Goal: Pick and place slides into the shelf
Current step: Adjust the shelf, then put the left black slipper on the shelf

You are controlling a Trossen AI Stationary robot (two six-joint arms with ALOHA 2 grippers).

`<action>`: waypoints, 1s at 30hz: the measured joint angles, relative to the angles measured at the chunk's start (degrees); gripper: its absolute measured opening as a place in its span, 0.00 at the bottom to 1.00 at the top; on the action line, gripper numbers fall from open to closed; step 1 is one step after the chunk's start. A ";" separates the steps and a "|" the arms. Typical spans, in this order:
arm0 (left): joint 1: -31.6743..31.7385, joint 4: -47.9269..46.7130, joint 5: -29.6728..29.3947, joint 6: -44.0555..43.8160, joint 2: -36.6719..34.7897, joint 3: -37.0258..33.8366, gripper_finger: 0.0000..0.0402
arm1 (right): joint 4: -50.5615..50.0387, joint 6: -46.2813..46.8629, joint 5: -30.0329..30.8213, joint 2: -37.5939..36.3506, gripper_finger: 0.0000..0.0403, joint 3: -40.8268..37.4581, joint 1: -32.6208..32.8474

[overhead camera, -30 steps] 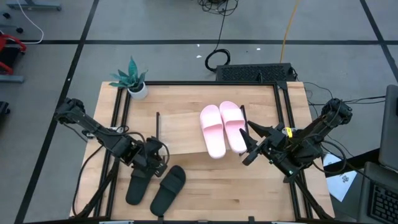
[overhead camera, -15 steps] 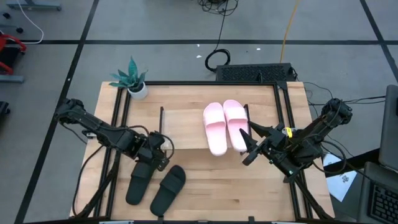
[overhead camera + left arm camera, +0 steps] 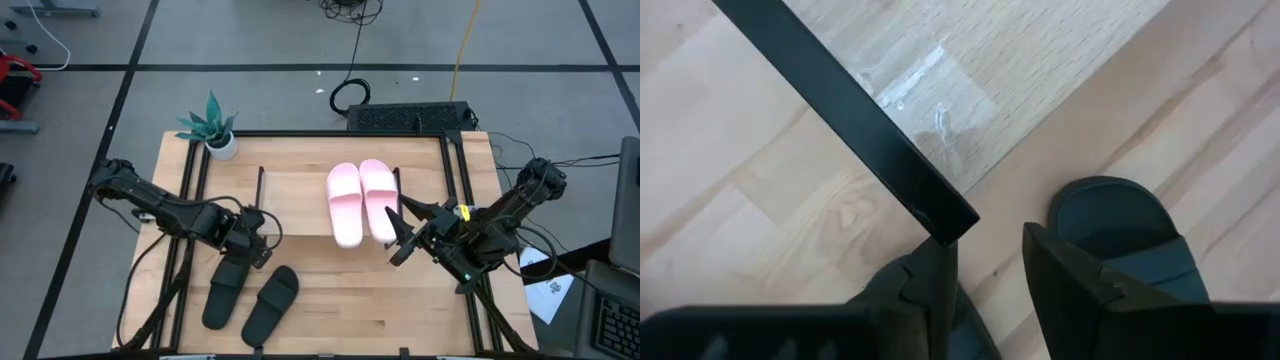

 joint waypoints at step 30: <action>-10.98 0.05 13.52 -17.34 -7.34 0.02 0.30 | -0.01 -1.02 0.03 0.00 0.45 0.00 -0.04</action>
